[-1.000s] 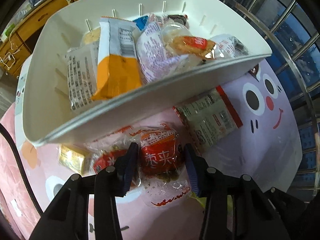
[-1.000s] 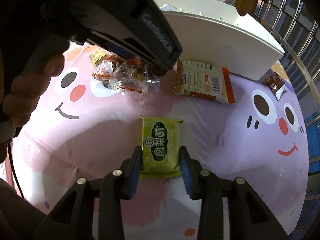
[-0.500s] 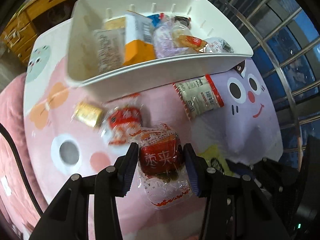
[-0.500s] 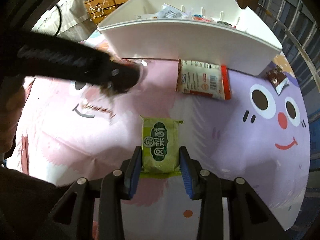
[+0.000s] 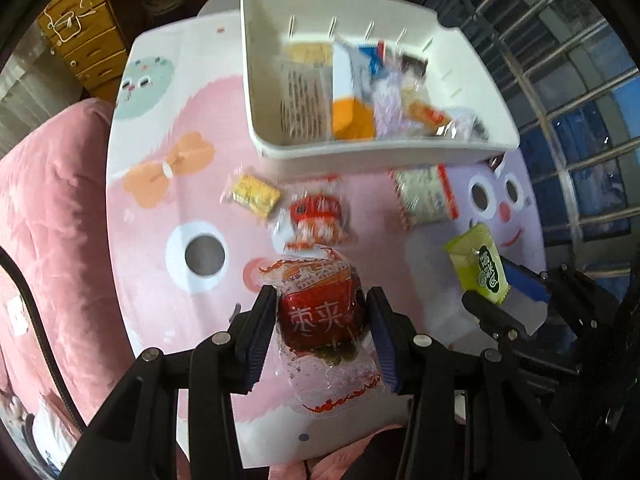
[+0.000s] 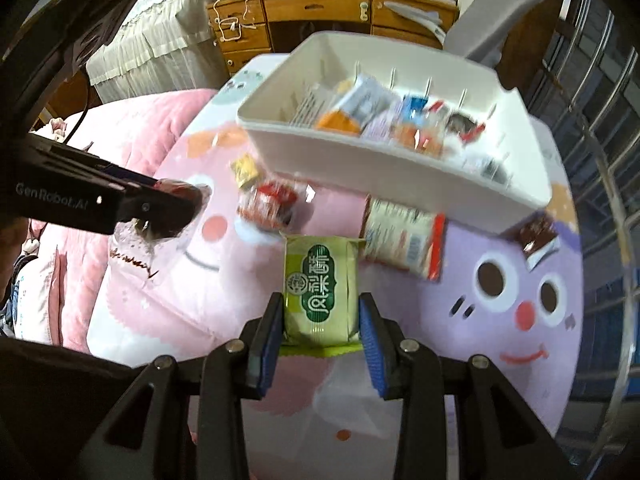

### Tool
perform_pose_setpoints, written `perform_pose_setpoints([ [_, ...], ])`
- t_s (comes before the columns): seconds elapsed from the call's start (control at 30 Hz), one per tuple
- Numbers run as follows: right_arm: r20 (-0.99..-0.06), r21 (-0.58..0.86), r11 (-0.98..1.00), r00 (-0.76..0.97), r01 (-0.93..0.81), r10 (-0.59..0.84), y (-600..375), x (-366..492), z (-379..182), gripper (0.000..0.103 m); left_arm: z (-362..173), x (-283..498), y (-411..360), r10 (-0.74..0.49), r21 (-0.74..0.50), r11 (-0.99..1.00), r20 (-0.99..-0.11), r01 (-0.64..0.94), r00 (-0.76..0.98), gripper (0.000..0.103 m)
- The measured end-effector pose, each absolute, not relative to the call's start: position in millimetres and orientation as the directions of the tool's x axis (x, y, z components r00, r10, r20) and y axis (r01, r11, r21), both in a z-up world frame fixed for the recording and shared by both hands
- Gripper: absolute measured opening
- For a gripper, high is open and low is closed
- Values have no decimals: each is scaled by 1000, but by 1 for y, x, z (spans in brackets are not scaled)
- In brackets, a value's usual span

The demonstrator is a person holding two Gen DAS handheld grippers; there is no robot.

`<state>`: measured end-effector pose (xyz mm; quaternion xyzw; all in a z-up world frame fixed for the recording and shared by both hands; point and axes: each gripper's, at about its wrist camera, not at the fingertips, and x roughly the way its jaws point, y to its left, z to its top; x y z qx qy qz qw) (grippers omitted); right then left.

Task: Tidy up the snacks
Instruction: 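Carry both packets over the white tray and open both tools to drop them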

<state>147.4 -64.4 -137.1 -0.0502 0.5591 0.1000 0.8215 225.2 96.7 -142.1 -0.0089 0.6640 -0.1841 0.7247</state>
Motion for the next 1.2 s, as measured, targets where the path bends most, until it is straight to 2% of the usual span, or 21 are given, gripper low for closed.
perform_pose_setpoints([
  [0.4, -864, 1, 984, 496, -177, 89, -102, 202, -82, 37, -101, 268, 73, -338, -291, 915, -931, 281, 138, 45],
  [0.97, -790, -29, 1000, 613, -1, -23, -146, 271, -61, 38, -78, 331, 26, -404, -287, 884, -867, 369, 293, 46],
  [1.07, -793, -27, 999, 608, 46, -49, -152, 277, -61, 39, -79, 329, 24, -404, -287, 882, -868, 372, 289, 50],
  [1.13, -804, -35, 996, 590, 79, -75, -156, 278, -64, 42, -78, 326, 25, -412, -293, 877, -867, 381, 282, 69],
  [1.2, -809, -19, 995, 583, 100, -74, -160, 274, -66, 45, -76, 323, 26, -411, -287, 876, -865, 388, 286, 71],
])
